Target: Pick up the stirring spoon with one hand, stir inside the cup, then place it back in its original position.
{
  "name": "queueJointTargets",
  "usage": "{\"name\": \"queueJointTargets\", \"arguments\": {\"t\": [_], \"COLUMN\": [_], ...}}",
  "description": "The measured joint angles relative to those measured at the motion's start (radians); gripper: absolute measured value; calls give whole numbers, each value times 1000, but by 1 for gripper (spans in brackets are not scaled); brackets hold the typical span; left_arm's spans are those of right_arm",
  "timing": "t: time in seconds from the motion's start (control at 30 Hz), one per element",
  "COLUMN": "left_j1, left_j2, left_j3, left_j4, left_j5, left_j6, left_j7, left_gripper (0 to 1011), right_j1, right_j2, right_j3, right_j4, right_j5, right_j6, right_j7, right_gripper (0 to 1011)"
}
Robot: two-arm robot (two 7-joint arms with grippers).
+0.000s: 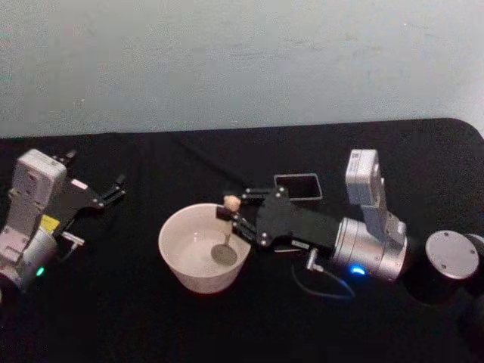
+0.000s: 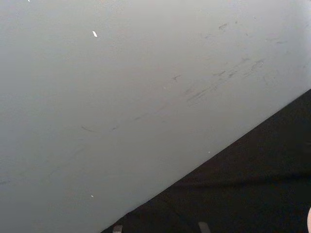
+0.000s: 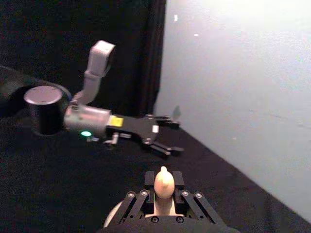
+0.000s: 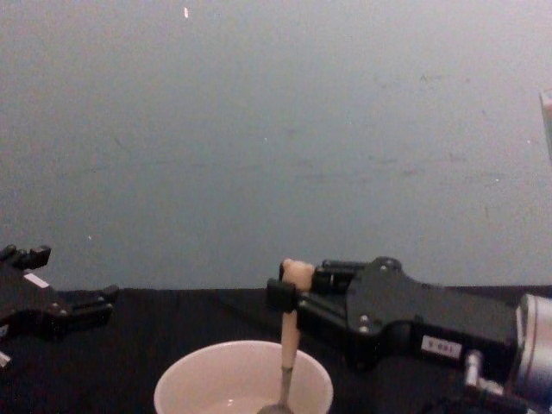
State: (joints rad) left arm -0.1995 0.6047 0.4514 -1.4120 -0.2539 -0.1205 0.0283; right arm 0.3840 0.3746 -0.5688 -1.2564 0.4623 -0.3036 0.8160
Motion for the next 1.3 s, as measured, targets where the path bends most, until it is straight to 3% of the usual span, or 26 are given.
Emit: {"name": "queueJointTargets", "arguments": {"t": [0.2,0.47,0.77,1.3], "left_j1": [0,0,0,0], "left_j2": [0,0,0,0], "left_j3": [0,0,0,0], "left_j4": [0,0,0,0], "left_j5": [0,0,0,0], "left_j6": [0,0,0,0], "left_j7": [0,0,0,0], "left_gripper": [1001,1001,1001,1001], "right_j1": [-3,35,79,74], "right_j2": [1,-46,-86,-78], "right_j3": [-29,-49,-38,-11], "right_j4": [-11,36,117,126], "right_j5": [6,6,-18,-33], "right_j6": [7,-2,-23,-24], "right_j7": [24,14,-31,-46], "right_gripper": [212,212,212,212]}}
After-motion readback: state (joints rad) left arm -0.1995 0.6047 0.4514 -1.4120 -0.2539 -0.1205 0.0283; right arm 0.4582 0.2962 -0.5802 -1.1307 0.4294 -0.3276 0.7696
